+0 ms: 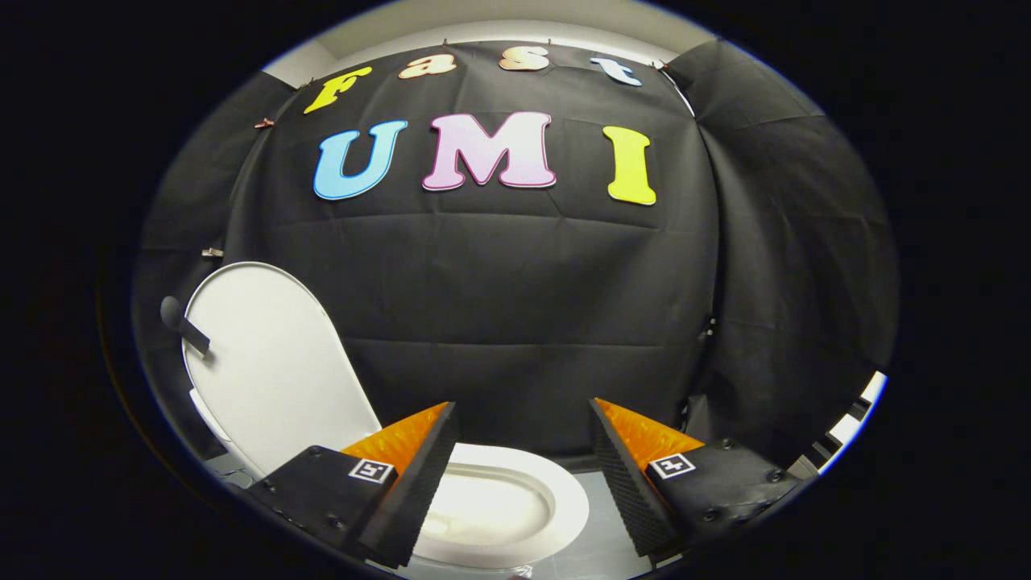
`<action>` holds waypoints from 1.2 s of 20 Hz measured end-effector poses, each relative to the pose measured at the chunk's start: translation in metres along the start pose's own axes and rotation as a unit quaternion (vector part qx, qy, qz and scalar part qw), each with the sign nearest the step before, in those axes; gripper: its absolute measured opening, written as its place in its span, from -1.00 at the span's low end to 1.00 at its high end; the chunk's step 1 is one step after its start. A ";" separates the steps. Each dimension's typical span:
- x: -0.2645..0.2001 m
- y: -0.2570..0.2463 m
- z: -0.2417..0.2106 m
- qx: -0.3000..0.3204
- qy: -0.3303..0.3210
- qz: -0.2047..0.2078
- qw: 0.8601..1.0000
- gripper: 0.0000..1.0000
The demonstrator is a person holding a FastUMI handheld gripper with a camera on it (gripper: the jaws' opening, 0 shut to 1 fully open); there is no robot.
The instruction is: Open the toilet lid.
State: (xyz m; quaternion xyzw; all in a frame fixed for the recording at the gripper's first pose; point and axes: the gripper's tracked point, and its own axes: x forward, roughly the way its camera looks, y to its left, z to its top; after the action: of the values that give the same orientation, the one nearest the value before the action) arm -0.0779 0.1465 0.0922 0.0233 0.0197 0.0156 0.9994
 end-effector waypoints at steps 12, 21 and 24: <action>-0.002 0.002 -0.004 0.002 0.006 0.005 1.000 0.98; -0.004 0.003 -0.003 -0.003 0.002 0.005 1.000 0.98; -0.004 0.002 -0.002 -0.006 0.000 0.003 1.000 0.98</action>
State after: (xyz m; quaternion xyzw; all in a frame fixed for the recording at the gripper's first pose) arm -0.0818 0.1487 0.0904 0.0175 0.0197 0.0191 0.9995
